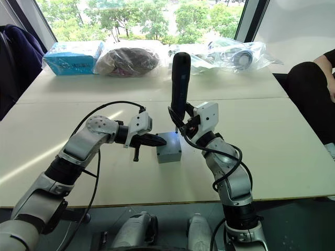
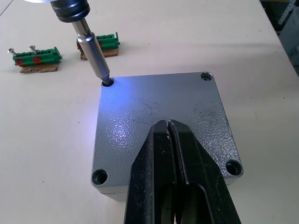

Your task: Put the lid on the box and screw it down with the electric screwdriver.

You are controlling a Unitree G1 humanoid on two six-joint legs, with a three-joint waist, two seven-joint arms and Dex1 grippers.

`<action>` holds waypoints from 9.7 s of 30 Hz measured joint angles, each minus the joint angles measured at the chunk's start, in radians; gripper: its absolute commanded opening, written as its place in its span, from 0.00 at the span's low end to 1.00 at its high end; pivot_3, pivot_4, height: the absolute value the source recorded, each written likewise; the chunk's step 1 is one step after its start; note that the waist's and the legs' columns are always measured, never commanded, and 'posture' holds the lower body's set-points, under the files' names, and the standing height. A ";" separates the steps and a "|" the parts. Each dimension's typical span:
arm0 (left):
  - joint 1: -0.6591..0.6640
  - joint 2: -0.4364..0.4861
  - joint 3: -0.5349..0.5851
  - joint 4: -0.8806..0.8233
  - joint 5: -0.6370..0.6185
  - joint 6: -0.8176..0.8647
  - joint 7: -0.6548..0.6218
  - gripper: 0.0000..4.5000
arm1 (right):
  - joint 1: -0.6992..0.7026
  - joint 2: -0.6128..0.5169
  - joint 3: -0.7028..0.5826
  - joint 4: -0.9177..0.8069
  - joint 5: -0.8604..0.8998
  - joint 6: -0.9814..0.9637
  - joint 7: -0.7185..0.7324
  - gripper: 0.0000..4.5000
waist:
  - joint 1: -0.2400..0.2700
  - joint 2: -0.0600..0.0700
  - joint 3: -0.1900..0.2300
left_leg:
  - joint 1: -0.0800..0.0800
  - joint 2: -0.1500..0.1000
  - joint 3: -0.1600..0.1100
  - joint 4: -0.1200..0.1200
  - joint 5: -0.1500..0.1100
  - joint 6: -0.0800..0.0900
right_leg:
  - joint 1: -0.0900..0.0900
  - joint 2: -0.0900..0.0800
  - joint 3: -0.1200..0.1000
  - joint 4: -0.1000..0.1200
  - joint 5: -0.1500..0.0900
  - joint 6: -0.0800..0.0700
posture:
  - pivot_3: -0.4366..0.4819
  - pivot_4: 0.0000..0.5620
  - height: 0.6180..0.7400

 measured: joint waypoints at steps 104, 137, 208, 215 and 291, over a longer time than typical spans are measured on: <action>0.134 0.062 0.099 -0.028 -0.059 0.124 0.076 0.00 | 0.020 -0.583 0.088 -0.295 0.221 0.636 0.296 0.99 | 0.022 0.009 0.014 | -0.030 -0.001 0.001 0.008 0.000 0.003 | -0.018 0.002 -0.002 -0.006 0.008 0.010 | 0.48 0.27 1.00; 0.238 0.129 0.113 -0.198 -0.076 0.233 0.018 0.00 | -0.150 -0.660 0.223 0.033 -0.019 0.261 0.441 0.99 | 0.021 0.007 0.013 | -0.027 -0.001 0.002 0.009 0.000 0.003 | -0.017 0.002 -0.001 0.001 0.008 0.009 | 0.48 0.27 1.00; -0.018 0.060 0.257 -0.052 -0.220 0.281 0.074 0.00 | -0.419 -0.280 -0.074 0.761 -0.131 0.064 0.238 0.46 | -0.003 0.008 0.014 | -0.024 -0.002 0.003 0.007 0.001 0.001 | -0.016 0.003 0.000 0.002 0.008 0.010 | 0.48 0.27 1.00; 0.006 0.067 0.258 -0.075 -0.221 0.286 0.092 0.00 | -0.437 -0.258 -0.071 0.836 -0.141 -0.019 0.248 0.46 | -0.005 0.008 0.014 | -0.024 -0.002 0.003 0.007 0.001 0.001 | -0.016 0.003 0.000 0.003 0.008 0.010 | 0.48 0.27 1.00; 0.080 0.187 0.251 -0.207 -0.304 0.345 0.067 0.00 | -0.112 -0.239 -0.007 0.065 0.033 0.220 0.280 0.01 | -0.001 0.008 0.014 | -0.023 -0.001 0.002 0.006 0.001 0.000 | -0.016 0.003 0.000 0.003 0.008 0.009 | 0.48 0.27 1.00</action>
